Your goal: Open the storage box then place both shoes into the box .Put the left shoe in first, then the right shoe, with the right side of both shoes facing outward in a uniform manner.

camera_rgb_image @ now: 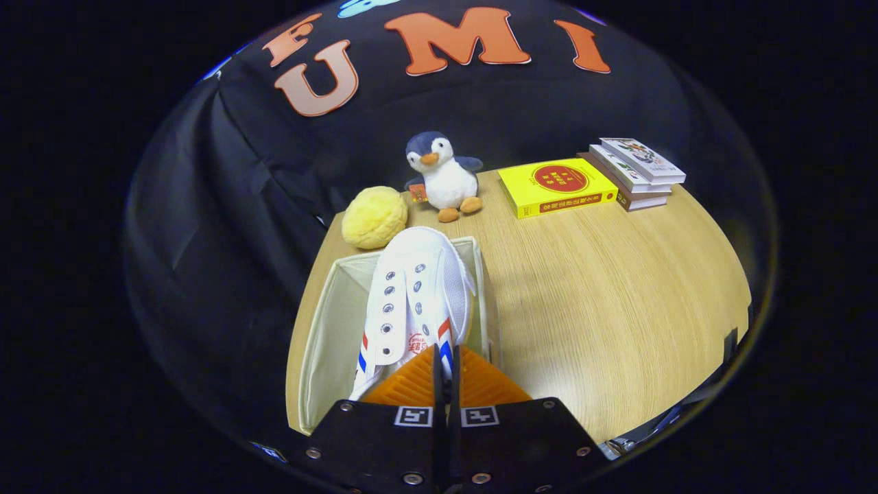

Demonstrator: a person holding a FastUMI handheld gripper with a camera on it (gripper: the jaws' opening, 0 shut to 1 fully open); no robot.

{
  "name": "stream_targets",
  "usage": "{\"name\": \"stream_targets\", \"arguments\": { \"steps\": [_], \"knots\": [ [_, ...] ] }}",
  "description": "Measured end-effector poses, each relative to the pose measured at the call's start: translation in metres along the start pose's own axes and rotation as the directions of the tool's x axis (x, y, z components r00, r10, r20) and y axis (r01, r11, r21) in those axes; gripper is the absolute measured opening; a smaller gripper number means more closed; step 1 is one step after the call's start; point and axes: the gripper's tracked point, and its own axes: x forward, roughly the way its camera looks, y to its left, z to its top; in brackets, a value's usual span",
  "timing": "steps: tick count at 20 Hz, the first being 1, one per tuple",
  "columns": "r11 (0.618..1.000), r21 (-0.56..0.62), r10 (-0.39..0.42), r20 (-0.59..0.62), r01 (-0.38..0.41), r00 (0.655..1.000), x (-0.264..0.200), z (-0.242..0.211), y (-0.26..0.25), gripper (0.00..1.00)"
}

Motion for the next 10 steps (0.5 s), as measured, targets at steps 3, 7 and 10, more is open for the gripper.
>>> {"name": "stream_targets", "arguments": {
  "steps": [3,7,10],
  "knots": [
    [1.0,0.001,-0.029,0.005,0.029,1.0,0.0065,-0.0027,0.0026,0.03],
    [0.998,-0.037,-0.055,-0.002,0.055,0.999,0.0058,-0.009,0.0012,0.03],
    [0.998,-0.032,-0.061,0.0,0.061,0.998,0.0063,-0.0103,0.0005,0.03]
  ]
}}
